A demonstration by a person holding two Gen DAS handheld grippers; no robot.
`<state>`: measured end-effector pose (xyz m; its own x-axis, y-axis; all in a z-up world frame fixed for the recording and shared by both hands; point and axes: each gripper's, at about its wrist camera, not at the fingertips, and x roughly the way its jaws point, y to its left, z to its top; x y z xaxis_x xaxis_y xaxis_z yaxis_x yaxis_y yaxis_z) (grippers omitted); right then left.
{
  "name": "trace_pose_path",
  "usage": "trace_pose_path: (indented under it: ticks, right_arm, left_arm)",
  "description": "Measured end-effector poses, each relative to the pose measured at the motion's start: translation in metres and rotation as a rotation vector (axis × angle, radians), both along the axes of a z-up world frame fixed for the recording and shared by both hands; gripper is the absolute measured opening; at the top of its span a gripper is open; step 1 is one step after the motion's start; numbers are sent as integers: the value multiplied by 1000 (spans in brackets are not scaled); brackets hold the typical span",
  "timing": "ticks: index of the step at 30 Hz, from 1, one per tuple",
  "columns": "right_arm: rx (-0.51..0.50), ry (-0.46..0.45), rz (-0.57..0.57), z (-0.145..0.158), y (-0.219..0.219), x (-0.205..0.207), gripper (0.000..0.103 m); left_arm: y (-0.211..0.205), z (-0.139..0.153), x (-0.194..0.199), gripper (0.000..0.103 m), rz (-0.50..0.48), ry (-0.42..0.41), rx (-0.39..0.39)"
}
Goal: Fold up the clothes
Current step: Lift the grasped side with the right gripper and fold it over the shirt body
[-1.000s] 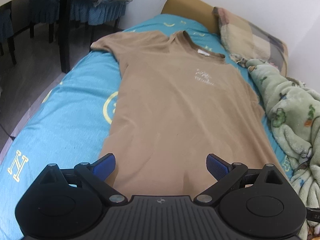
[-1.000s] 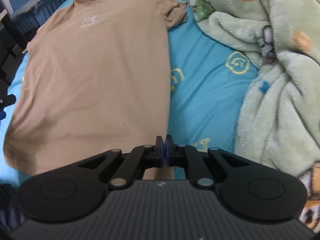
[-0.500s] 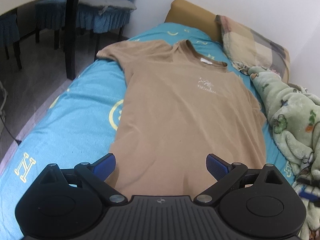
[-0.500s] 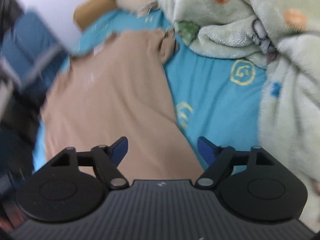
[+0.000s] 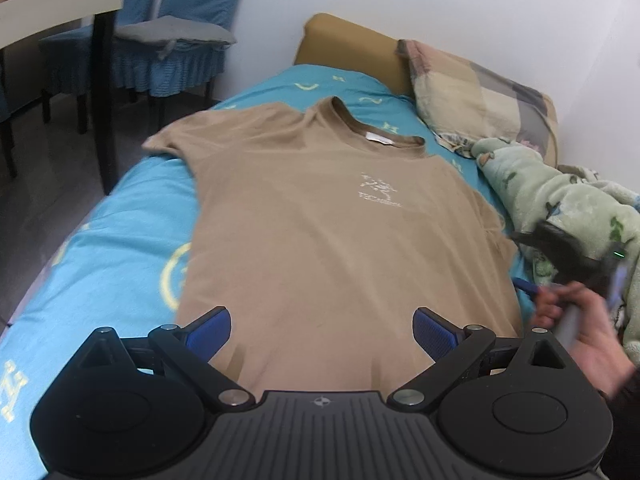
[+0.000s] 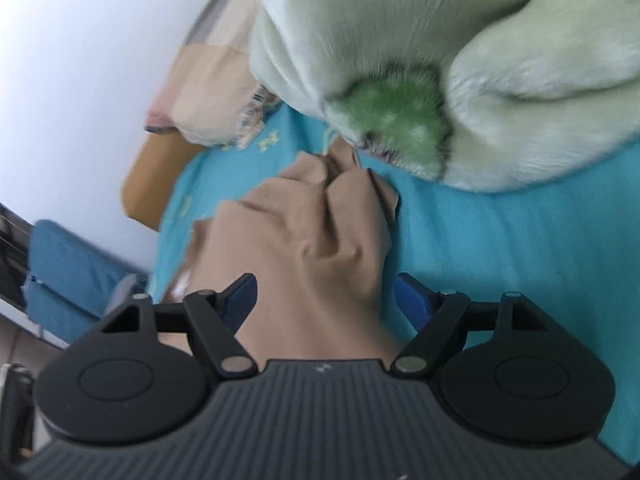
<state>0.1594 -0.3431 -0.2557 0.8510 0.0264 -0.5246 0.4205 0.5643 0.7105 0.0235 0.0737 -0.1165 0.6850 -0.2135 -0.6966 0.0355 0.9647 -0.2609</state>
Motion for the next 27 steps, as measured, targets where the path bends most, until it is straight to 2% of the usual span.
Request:
trace_pose_path:
  ticks: [3,6,7,10,14,17,20,22,27]
  right_arm:
    - [-28,-37,-15,-12,-7,32,76]
    - [-56,-73,-30,-25,-13,64,71]
    - [-65,-86,-35,-29,-15,75,62]
    - [-24,-68,-30,-35,-26,100,22]
    - [-136,-48,-17,-10,-22,103,17]
    - [-297,-113,-37,36,-14,88,16]
    - [-460,-122,-52,76,3,79,16]
    - [-540,-131,-43,97,20,78,16]
    - [-731,-112,27,136,87,94,16]
  left_arm:
    - [-17,-9,12,99,-91,-45,50]
    - [-22,-20,24,99,-113,-48,58]
    - [-23,-23,28,99,-118,-48,60]
    - [-27,-34,40,99,-135,-47,64]
    - [-27,-46,54,99,-141,-41,65]
    - [-17,-43,55,99,-109,-26,44]
    - [-7,-36,51,99,-85,-17,20]
    - [-2,-30,47,99,-73,-22,9]
    - [11,-5,30,99,-50,-103,25]
